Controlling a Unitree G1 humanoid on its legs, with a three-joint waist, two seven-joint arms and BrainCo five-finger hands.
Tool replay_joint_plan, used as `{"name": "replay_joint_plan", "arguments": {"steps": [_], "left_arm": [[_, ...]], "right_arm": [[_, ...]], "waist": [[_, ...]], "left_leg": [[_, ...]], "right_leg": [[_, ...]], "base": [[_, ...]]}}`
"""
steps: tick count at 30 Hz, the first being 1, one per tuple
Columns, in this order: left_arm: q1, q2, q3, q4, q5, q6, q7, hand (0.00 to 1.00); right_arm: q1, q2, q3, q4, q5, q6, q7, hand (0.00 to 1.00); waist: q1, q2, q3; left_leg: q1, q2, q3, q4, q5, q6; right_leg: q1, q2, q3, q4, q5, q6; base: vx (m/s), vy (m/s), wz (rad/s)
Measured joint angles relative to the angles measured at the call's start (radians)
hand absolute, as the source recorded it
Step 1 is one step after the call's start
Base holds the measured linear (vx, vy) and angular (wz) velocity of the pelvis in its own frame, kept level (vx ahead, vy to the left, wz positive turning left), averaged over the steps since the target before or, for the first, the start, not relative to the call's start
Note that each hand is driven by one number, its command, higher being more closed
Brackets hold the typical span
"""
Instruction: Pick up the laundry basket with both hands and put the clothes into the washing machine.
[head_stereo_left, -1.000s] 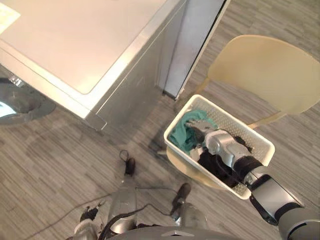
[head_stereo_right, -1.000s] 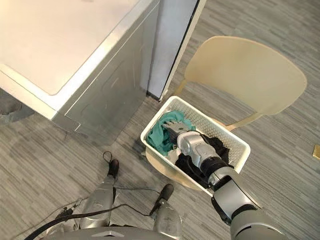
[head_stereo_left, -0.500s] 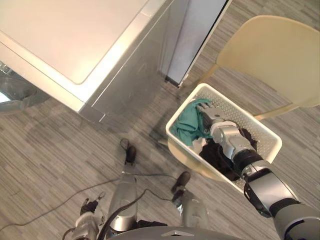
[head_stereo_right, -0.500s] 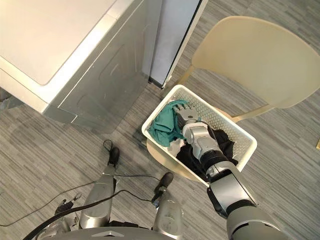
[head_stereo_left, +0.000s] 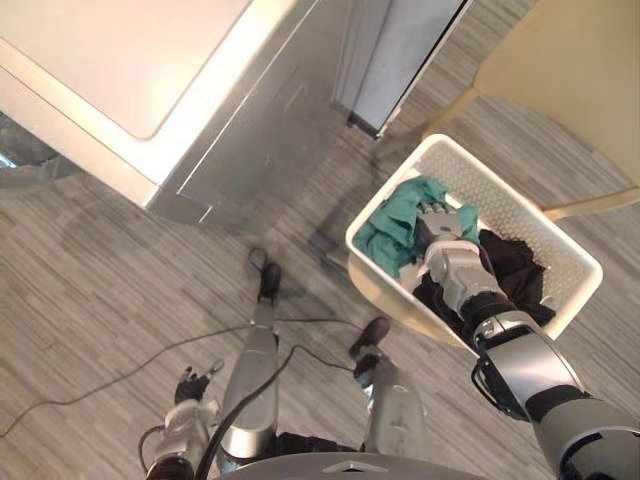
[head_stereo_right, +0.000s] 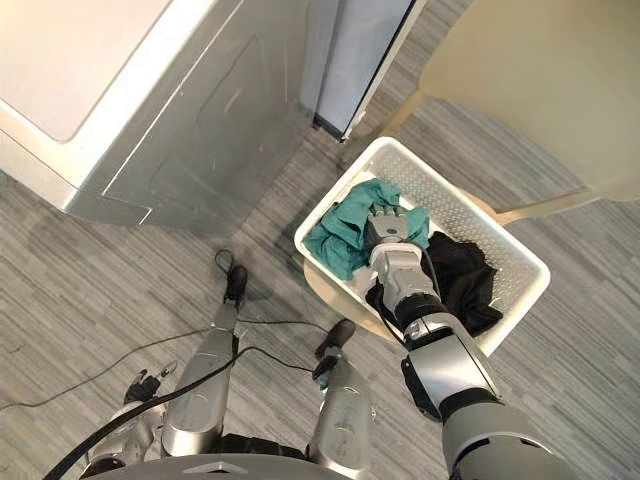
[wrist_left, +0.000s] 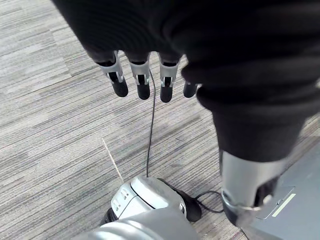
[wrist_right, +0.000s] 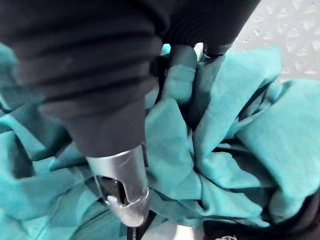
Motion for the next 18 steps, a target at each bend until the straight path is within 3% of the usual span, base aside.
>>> {"name": "replay_joint_plan", "arguments": {"steps": [4, 18], "left_arm": [[0.0, 0.0, -0.005, 0.0, -0.012, -0.001, 0.001, 0.0], [-0.005, 0.003, -0.012, 0.0, -0.016, 0.0, 0.002, 0.0]], "right_arm": [[-0.001, 0.027, -0.035, 0.001, 0.094, 0.012, -0.049, 1.0], [-0.002, 0.028, -0.037, 0.013, 0.094, 0.017, -0.063, 1.0]], "waist": [[-0.003, 0.005, 0.003], [-0.003, 0.006, 0.002]], "left_leg": [[-0.001, -0.001, -0.002, 0.0, 0.001, -0.002], [-0.003, -0.004, -0.004, 0.004, 0.002, -0.003]], "right_leg": [[-0.006, -0.005, -0.001, 0.02, -0.012, 0.0], [-0.014, -0.011, 0.0, 0.035, -0.019, -0.001]], "base": [[-0.03, -0.049, 0.02], [-0.03, -0.042, 0.0]]}}
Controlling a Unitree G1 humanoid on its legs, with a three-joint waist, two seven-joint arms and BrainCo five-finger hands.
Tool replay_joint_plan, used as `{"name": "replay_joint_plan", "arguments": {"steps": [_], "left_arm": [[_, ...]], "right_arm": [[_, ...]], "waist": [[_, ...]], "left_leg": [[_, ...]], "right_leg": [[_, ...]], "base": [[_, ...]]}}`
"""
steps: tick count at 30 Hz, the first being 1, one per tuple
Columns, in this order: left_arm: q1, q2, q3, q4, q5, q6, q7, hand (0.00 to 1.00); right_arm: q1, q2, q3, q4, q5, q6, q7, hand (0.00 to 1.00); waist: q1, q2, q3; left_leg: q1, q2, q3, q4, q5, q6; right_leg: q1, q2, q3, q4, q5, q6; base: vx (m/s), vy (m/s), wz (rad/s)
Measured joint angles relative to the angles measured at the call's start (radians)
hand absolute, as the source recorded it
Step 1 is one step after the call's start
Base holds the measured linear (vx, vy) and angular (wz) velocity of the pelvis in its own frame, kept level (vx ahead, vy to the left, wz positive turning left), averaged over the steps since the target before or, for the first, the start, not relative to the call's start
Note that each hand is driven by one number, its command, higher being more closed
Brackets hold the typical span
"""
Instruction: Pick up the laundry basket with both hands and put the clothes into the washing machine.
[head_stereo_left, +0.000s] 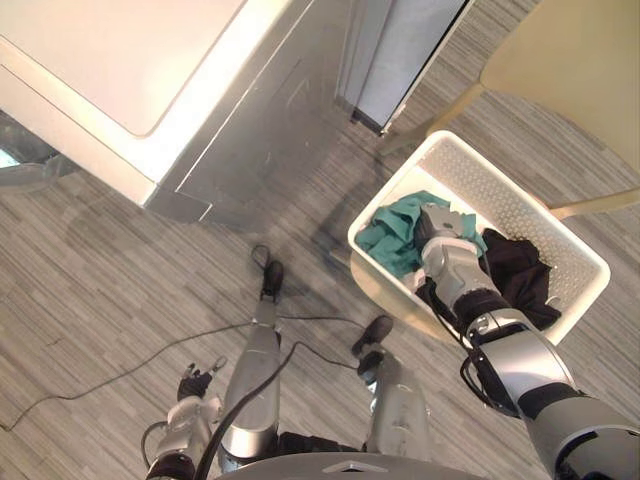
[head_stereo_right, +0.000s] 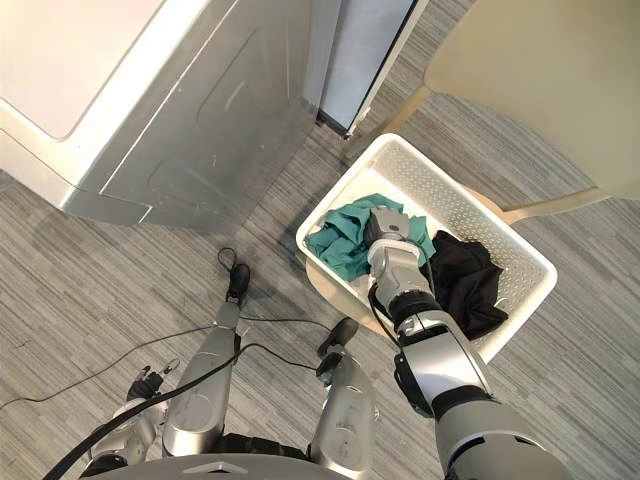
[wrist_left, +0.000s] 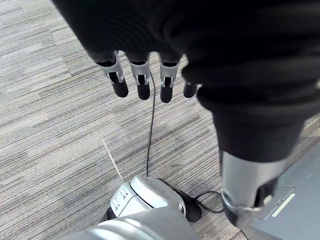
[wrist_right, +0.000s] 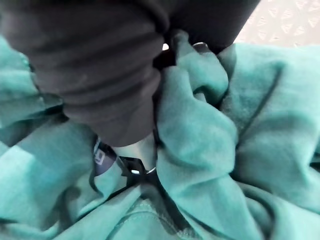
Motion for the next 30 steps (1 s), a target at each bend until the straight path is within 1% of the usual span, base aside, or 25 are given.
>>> {"name": "replay_joint_plan", "arguments": {"steps": [7, 8, 9, 10, 11, 12, 13, 14, 15, 16, 17, 18, 19, 20, 21, 24, 26, 28, 29, 30], "left_arm": [[0.0, 0.0, -0.001, -0.001, 0.0, 0.0, 0.001, 0.0], [0.0, 0.0, -0.001, -0.001, 0.0, 0.0, 0.001, 0.0], [0.0, 0.0, 0.0, -0.001, 0.0, 0.0, 0.001, 0.0], [0.0, -0.001, 0.001, -0.002, -0.001, 0.0, 0.001, 0.0], [0.0, -0.001, 0.001, -0.003, -0.001, 0.001, 0.002, 0.0], [0.0, -0.002, 0.005, -0.011, -0.001, 0.001, 0.004, 0.0], [0.0, -0.004, 0.011, -0.016, -0.002, 0.001, 0.006, 0.0], [0.0, -0.01, 0.027, -0.028, -0.003, 0.001, 0.019, 0.0], [0.0, -0.012, 0.036, -0.034, -0.004, 0.001, 0.022, 0.0], [0.0, -0.023, 0.066, -0.043, -0.021, 0.0, 0.026, 0.0], [0.0, -0.027, 0.073, -0.046, -0.022, 0.0, 0.031, 0.0], [0.0, -0.039, 0.092, -0.051, -0.023, 0.001, 0.037, 0.0], [0.0, -0.049, 0.113, -0.06, -0.023, 0.0, 0.039, 0.0], [0.0, -0.052, 0.121, -0.061, -0.023, 0.0, 0.039, 0.0], [0.0, -0.058, 0.131, -0.062, -0.024, 0.0, 0.039, 0.0], [0.0, -0.077, 0.169, -0.066, -0.034, 0.002, 0.038, 0.0], [0.001, -0.092, 0.2, -0.067, -0.046, 0.004, 0.037, 0.0], [0.003, -0.103, 0.221, -0.063, -0.059, 0.014, 0.036, 0.0], [0.006, -0.112, 0.241, -0.054, -0.062, 0.021, 0.035, 0.0], [0.01, -0.12, 0.271, -0.047, -0.062, 0.022, 0.031, 0.0]], "right_arm": [[0.002, 0.009, -0.031, 0.006, 0.006, 0.0, -0.002, 1.0], [0.002, 0.014, -0.046, 0.006, 0.023, 0.001, -0.002, 1.0], [0.003, 0.029, -0.1, 0.006, 0.054, 0.002, -0.007, 1.0], [0.005, 0.049, -0.176, 0.005, 0.15, 0.001, -0.027, 1.0], [0.005, 0.063, -0.232, 0.003, 0.222, 0.001, -0.044, 1.0], [0.013, 0.1, -0.381, -0.015, 0.396, -0.002, -0.082, 1.0], [0.022, 0.116, -0.438, -0.031, 0.491, -0.012, -0.101, 1.0], [0.042, 0.139, -0.521, -0.057, 0.71, -0.049, -0.152, 1.0], [0.049, 0.155, -0.555, -0.079, 0.815, -0.072, -0.177, 1.0], [0.088, 0.188, -0.601, -0.124, 1.007, -0.126, -0.22, 1.0], [0.102, 0.2, -0.611, -0.142, 1.074, -0.146, -0.232, 1.0], [0.12, 0.218, -0.617, -0.164, 1.195, -0.188, -0.245, 1.0], [0.132, 0.236, -0.633, -0.201, 1.279, -0.213, -0.251, 1.0], [0.14, 0.246, -0.635, -0.228, 1.301, -0.216, -0.256, 1.0], [0.166, 0.263, -0.634, -0.283, 1.388, -0.252, -0.261, 1.0], [0.212, 0.3, -0.627, -0.4, 1.532, -0.313, -0.249, 1.0], [0.251, 0.325, -0.624, -0.482, 1.613, -0.343, -0.236, 1.0], [0.289, 0.342, -0.622, -0.528, 1.651, -0.356, -0.233, 1.0], [0.323, 0.359, -0.617, -0.563, 1.68, -0.371, -0.232, 1.0], [0.352, 0.376, -0.609, -0.596, 1.698, -0.376, -0.229, 1.0]], "waist": [[0.002, 0.001, -0.001], [0.001, 0.001, -0.001], [0.001, 0.001, -0.001], [0.001, 0.002, -0.001], [0.001, 0.002, -0.001], [0.001, 0.004, -0.002], [0.001, 0.004, -0.002], [0.0, 0.004, -0.002], [0.0, 0.004, -0.002], [-0.002, 0.004, -0.002], [-0.002, 0.004, -0.002], [-0.007, 0.005, -0.003], [-0.017, 0.005, -0.003], [-0.02, 0.005, -0.003], [-0.021, 0.005, -0.003], [-0.025, 0.004, -0.004], [-0.027, 0.003, -0.012], [-0.028, 0.0, -0.049], [-0.031, 0.0, -0.083], [-0.034, -0.001, -0.099]], "left_leg": [[0.0, 0.0, 0.0, 0.001, 0.0, 0.0], [0.0, 0.0, 0.0, 0.001, 0.0, 0.0], [0.001, 0.0, 0.0, 0.001, 0.001, 0.0], [0.001, 0.0, 0.001, 0.001, 0.001, 0.0], [0.002, 0.0, 0.001, 0.001, 0.001, 0.0], [0.003, 0.0, 0.003, 0.001, 0.0, 0.0], [0.003, 0.0, 0.003, 0.001, 0.0, 0.0], [0.004, -0.001, 0.005, 0.001, 0.0, 0.0], [0.006, -0.001, 0.007, 0.0, 0.0, 0.0], [0.014, -0.002, 0.014, -0.002, 0.0, -0.001], [0.019, -0.002, 0.019, -0.004, 0.0, -0.001], [0.025, -0.004, 0.03, -0.004, 0.0, -0.001], [0.027, -0.005, 0.033, -0.005, 0.0, -0.001], [0.029, -0.005, 0.034, -0.006, 0.0, -0.001], [0.043, -0.004, 0.037, -0.013, 0.0, -0.001], [0.066, -0.004, 0.045, -0.017, 0.0, -0.002], [0.094, -0.005, 0.049, -0.018, -0.004, -0.004], [0.093, -0.007, 0.048, -0.019, -0.005, -0.004], [0.1, -0.011, 0.048, -0.021, -0.008, -0.003], [0.126, -0.013, 0.048, -0.023, -0.014, -0.001]], "right_leg": [[0.0, 0.0, 0.001, 0.001, 0.0, 0.0], [0.0, 0.0, 0.001, 0.001, 0.0, 0.0], [0.0, 0.0, 0.001, 0.001, 0.0, 0.0], [0.0, 0.0, 0.002, 0.001, 0.0, 0.0], [0.0, 0.0, 0.002, 0.002, 0.0, 0.0], [0.0, -0.001, 0.003, 0.003, 0.0, 0.0], [-0.001, -0.002, 0.003, 0.005, -0.001, 0.001], [-0.001, -0.004, 0.005, 0.008, -0.002, 0.001], [-0.002, -0.005, 0.006, 0.01, -0.004, 0.001], [-0.003, -0.009, 0.014, 0.019, -0.008, 0.003], [-0.004, -0.01, 0.019, 0.023, -0.01, 0.005], [-0.005, -0.014, 0.025, 0.03, -0.012, 0.006], [-0.007, -0.017, 0.028, 0.036, -0.015, 0.008], [-0.007, -0.018, 0.028, 0.039, -0.016, 0.008], [-0.002, -0.02, 0.031, 0.046, -0.022, 0.009], [0.013, -0.025, 0.034, 0.058, -0.031, 0.008], [0.04, -0.03, 0.031, 0.066, -0.041, 0.013], [0.041, -0.035, 0.024, 0.071, -0.047, 0.016], [0.05, -0.039, 0.02, 0.072, -0.052, 0.018], [0.076, -0.042, 0.02, 0.07, -0.056, 0.02]], "base": [[-0.04, -0.042, 0.0], [-0.02, -0.034, 0.0], [-0.02, -0.043, -0.01], [-0.03, -0.051, -0.01], [-0.03, -0.05, -0.01], [-0.03, -0.041, -0.01], [-0.03, -0.04, -0.01], [-0.03, -0.038, -0.01], [-0.03, -0.048, -0.05], [-0.02, -0.041, -0.08], [-0.02, -0.04, -0.12], [-0.03, -0.036, -0.1], [-0.03, -0.035, -0.07], [-0.03, -0.037, -0.04], [-0.02, -0.033, -0.02], [0.0, -0.045, -0.01], [0.0, -0.041, 0.05], [0.01, -0.03, 0.1], [0.03, -0.034, 0.09], [0.02, -0.028, 0.07]]}}
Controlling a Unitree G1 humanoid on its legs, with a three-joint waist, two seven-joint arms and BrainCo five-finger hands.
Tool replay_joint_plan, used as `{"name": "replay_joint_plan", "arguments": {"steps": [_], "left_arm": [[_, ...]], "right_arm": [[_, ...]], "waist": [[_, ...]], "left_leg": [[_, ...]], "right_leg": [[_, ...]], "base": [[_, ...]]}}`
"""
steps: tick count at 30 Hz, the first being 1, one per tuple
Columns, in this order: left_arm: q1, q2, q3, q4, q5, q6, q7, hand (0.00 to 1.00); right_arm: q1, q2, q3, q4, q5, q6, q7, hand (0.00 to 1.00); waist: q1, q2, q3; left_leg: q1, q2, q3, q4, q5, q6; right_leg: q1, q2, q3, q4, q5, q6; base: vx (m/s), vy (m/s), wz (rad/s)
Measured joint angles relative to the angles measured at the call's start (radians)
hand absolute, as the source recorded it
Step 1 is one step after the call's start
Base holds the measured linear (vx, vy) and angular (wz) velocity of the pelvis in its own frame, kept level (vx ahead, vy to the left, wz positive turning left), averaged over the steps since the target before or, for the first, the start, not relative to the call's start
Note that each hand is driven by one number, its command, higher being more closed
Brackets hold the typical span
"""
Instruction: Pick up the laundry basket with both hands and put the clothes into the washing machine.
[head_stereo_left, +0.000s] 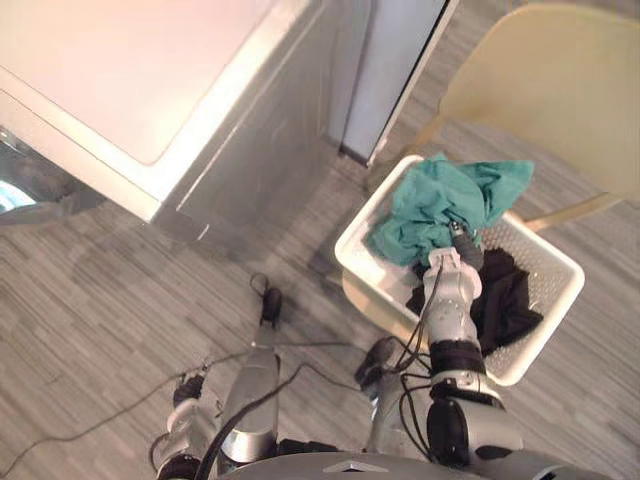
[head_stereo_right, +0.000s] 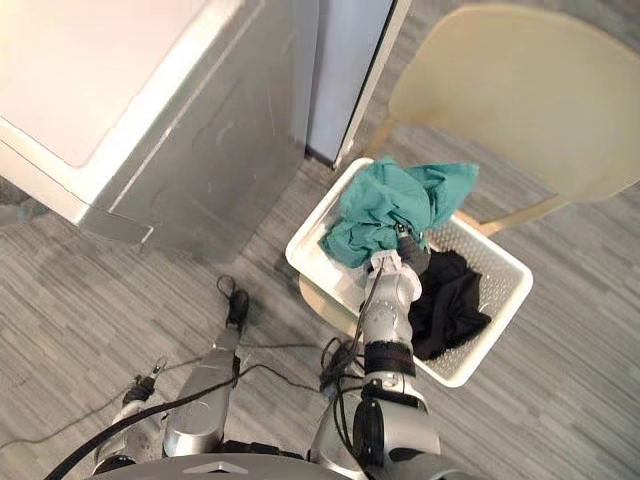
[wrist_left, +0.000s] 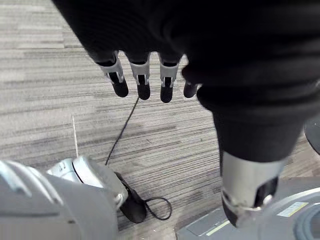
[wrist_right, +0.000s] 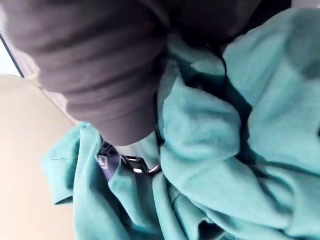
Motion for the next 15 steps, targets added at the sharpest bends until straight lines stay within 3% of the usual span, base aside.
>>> {"name": "replay_joint_plan", "arguments": {"steps": [3, 7, 10, 13, 15], "left_arm": [[0.012, -0.001, 0.11, 0.012, -0.01, 0.006, -0.002, 0.0], [0.025, 0.017, 0.395, -0.001, -0.168, 0.0, 0.017, 0.0], [0.068, 0.029, 0.543, -0.179, -0.203, -0.01, 0.053, 0.0], [0.084, 0.037, 0.579, -0.391, -0.181, -0.023, 0.087, 0.0], [0.088, 0.046, 0.576, -0.642, -0.095, -0.04, 0.126, 0.0]], "right_arm": [[0.102, 0.039, 0.01, -0.107, 0.052, -0.015, 0.028, 1.0], [0.21, 0.053, 0.022, -0.225, 0.07, -0.023, 0.067, 1.0], [0.277, 0.068, 0.021, -0.296, 0.09, -0.038, 0.105, 1.0], [0.317, 0.08, 0.021, -0.336, 0.09, -0.036, 0.127, 1.0], [0.349, 0.084, 0.025, -0.371, 0.09, -0.033, 0.151, 1.0]], "waist": [[-0.002, -0.007, -0.071], [-0.011, -0.01, -0.165], [-0.01, -0.015, -0.238], [-0.003, -0.015, -0.277], [0.003, -0.015, -0.312]], "left_leg": [[0.033, -0.004, -0.001, 0.0, -0.018, -0.002], [0.077, -0.004, -0.01, 0.005, -0.04, -0.001], [0.106, -0.003, -0.007, 0.005, -0.057, 0.002], [0.126, 0.0, -0.004, 0.005, -0.065, 0.003], [0.138, 0.002, 0.002, 0.007, -0.076, 0.005]], "right_leg": [[0.039, -0.005, -0.012, -0.006, -0.018, 0.005], [0.101, -0.001, -0.03, -0.032, -0.026, 0.012], [0.142, 0.01, -0.031, -0.072, -0.021, 0.017], [0.176, 0.023, -0.031, -0.113, -0.005, 0.02], [0.205, 0.034, -0.031, -0.158, 0.015, 0.02]], "base": [[0.02, -0.034, 0.1], [0.03, -0.047, 0.06], [0.05, -0.044, -0.04], [0.05, -0.034, -0.05], [0.02, -0.018, -0.08]]}}
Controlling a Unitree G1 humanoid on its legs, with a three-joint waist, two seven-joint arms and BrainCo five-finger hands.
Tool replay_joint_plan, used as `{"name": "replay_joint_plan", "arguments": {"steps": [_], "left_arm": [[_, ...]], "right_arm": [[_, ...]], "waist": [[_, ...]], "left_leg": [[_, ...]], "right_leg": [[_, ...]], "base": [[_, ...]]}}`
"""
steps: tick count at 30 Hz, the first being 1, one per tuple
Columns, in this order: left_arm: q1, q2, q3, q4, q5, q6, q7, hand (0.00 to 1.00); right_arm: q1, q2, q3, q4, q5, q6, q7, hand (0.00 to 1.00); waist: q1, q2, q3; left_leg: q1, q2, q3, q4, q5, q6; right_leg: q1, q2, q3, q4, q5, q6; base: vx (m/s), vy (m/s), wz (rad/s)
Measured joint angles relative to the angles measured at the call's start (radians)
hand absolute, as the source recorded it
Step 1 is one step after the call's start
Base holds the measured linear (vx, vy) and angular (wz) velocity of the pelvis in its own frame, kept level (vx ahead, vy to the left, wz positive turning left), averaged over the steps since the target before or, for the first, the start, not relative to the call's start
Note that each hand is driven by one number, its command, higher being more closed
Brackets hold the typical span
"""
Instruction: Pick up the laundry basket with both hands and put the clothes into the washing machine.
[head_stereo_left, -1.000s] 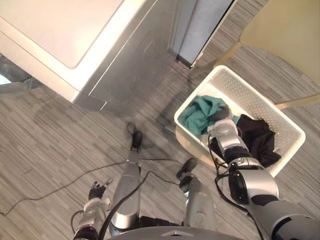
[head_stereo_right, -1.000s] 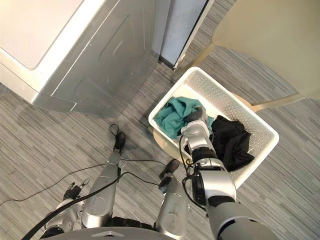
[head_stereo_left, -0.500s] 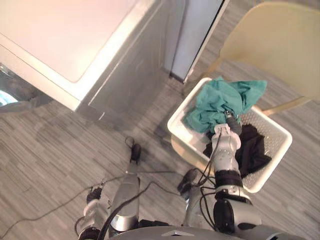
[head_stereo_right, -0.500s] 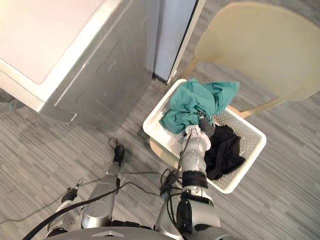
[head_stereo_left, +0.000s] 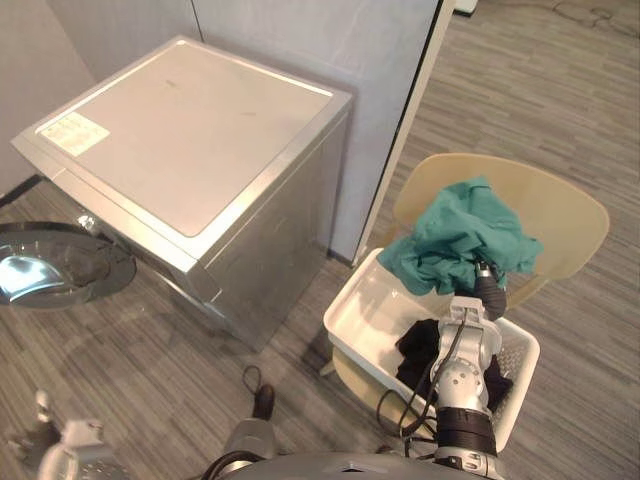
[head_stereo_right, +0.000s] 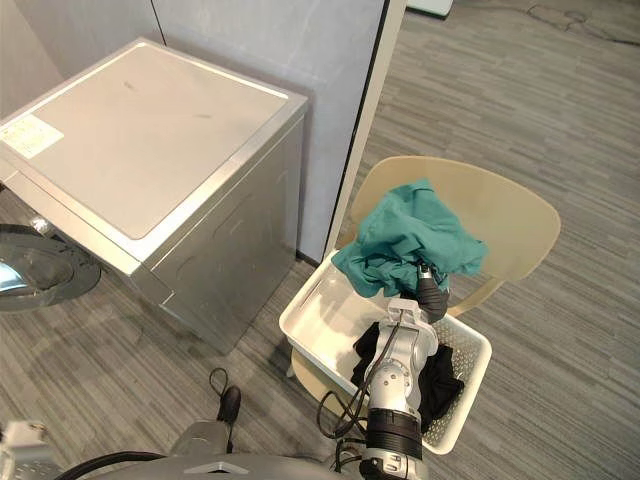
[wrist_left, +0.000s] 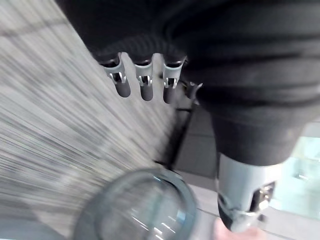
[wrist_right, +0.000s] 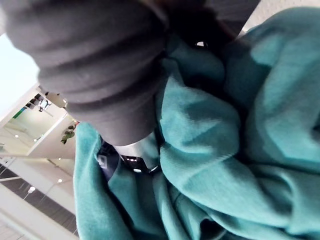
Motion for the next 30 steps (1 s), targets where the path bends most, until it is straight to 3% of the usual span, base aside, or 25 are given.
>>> {"name": "replay_joint_plan", "arguments": {"steps": [3, 8, 12, 14, 15, 19, 30], "left_arm": [[-0.004, 0.005, -0.005, -0.284, 0.129, -0.016, 0.071, 0.0], [-0.013, 0.007, -0.087, -0.558, 0.345, -0.02, 0.168, 0.0], [-0.01, 0.027, -0.317, -0.728, 0.48, -0.022, 0.175, 0.0], [0.01, 0.036, -0.466, -0.784, 0.511, -0.035, 0.104, 0.0], [0.029, 0.052, -0.59, -0.806, 0.51, -0.048, 0.01, 0.0], [0.019, 0.093, -0.791, -0.775, 0.456, -0.061, -0.168, 0.0], [-0.203, 0.12, -1.173, -0.449, 0.464, -0.023, -0.295, 0.0]], "right_arm": [[0.044, 0.0, 0.011, -0.092, -0.001, 0.006, 0.026, 1.0], [0.085, -0.003, 0.04, -0.184, -0.002, 0.026, 0.043, 1.0], [0.117, -0.005, 0.112, -0.225, -0.004, 0.058, 0.08, 1.0], [0.14, -0.007, 0.156, -0.276, -0.006, 0.077, 0.104, 1.0], [0.152, -0.01, 0.195, -0.306, -0.007, 0.092, 0.135, 1.0], [0.159, -0.039, 0.296, -0.345, -0.011, 0.128, 0.198, 1.0], [0.165, -0.074, 0.382, -0.367, -0.042, 0.157, 0.237, 1.0]], "waist": [[-0.007, 0.004, -0.022], [-0.028, 0.014, -0.055], [-0.053, 0.027, -0.089], [-0.071, 0.033, -0.092], [-0.083, 0.034, -0.092], [-0.129, 0.033, -0.092], [-0.189, 0.031, -0.089]], "left_leg": [[0.022, -0.004, 0.013, 0.002, -0.007, 0.006], [0.051, -0.003, 0.046, 0.019, -0.029, 0.009], [0.071, 0.003, 0.089, 0.037, -0.053, 0.009], [0.077, 0.005, 0.107, 0.037, -0.059, 0.009], [0.091, 0.007, 0.134, 0.038, -0.065, 0.009], [0.105, 0.018, 0.205, 0.064, -0.097, 0.008], [0.129, 0.017, 0.277, 0.07, -0.123, 0.007]], "right_leg": [[0.035, 0.003, 0.003, -0.038, 0.022, 0.004], [0.063, 0.009, 0.026, -0.072, 0.041, 0.005], [0.064, 0.017, 0.077, -0.095, 0.048, -0.004], [0.062, 0.024, 0.102, -0.11, 0.068, 0.0], [0.055, 0.027, 0.13, -0.116, 0.08, 0.002], [0.039, 0.041, 0.209, -0.148, 0.107, -0.001], [0.022, 0.046, 0.287, -0.161, 0.125, -0.003]], "base": [[0.03, 0.0, -0.09], [-0.02, -0.003, -0.2], [-0.03, -0.008, -0.33], [-0.01, -0.001, -0.42], [0.0, 0.004, -0.48], [-0.01, 0.003, -0.58], [0.0, 0.006, -0.21]]}}
